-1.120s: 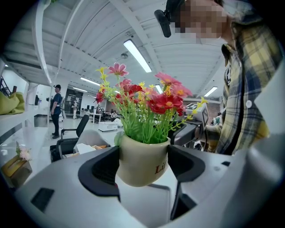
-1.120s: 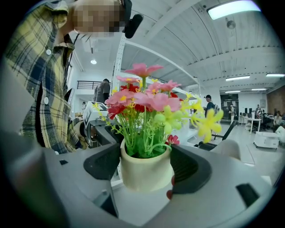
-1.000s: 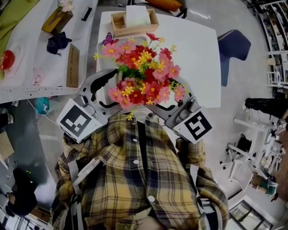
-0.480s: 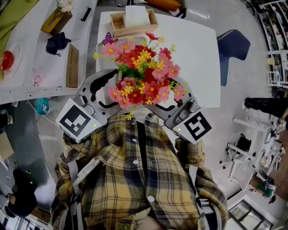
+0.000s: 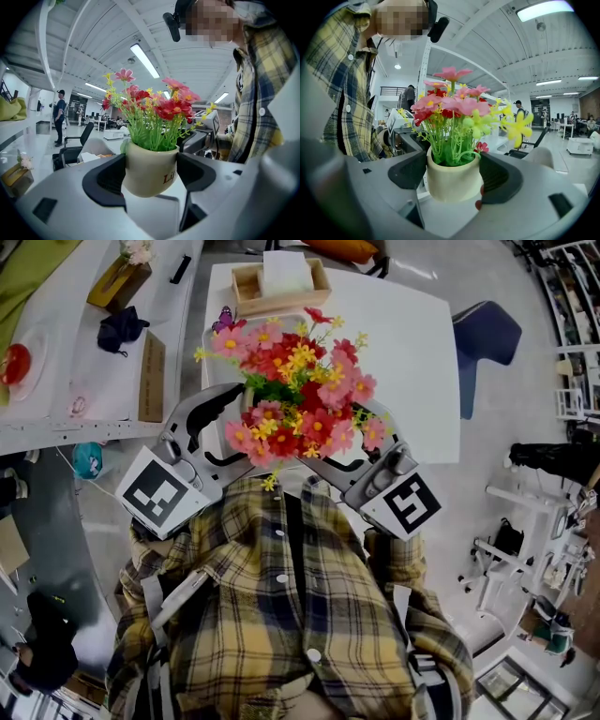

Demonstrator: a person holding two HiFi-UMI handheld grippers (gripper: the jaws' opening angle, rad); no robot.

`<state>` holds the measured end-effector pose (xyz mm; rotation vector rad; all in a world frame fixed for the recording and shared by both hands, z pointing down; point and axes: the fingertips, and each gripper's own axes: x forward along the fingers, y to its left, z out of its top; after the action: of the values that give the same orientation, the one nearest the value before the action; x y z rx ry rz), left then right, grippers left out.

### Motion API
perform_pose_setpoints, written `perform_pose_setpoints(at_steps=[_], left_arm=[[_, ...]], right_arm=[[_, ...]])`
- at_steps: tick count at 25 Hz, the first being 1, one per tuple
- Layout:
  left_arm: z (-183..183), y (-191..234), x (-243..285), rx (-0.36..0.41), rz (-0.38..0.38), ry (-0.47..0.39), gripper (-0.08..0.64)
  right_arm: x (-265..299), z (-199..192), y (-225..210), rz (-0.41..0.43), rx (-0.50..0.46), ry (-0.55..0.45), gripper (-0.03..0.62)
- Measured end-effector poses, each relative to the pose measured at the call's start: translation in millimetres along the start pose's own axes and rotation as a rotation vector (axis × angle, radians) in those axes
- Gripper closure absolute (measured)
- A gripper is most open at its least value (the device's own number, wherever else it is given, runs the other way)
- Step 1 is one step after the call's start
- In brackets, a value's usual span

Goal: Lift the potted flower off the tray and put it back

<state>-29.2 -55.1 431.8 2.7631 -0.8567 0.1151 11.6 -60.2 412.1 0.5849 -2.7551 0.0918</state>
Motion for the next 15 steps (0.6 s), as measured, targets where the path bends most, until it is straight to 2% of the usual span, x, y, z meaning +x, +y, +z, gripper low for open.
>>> perform_pose_setpoints(at_steps=[15], left_arm=[[4.0, 1.0, -0.3, 0.019, 0.006, 0.004, 0.23]], right_arm=[[0.4, 3.2, -1.0, -0.002, -0.012, -0.013, 0.247]])
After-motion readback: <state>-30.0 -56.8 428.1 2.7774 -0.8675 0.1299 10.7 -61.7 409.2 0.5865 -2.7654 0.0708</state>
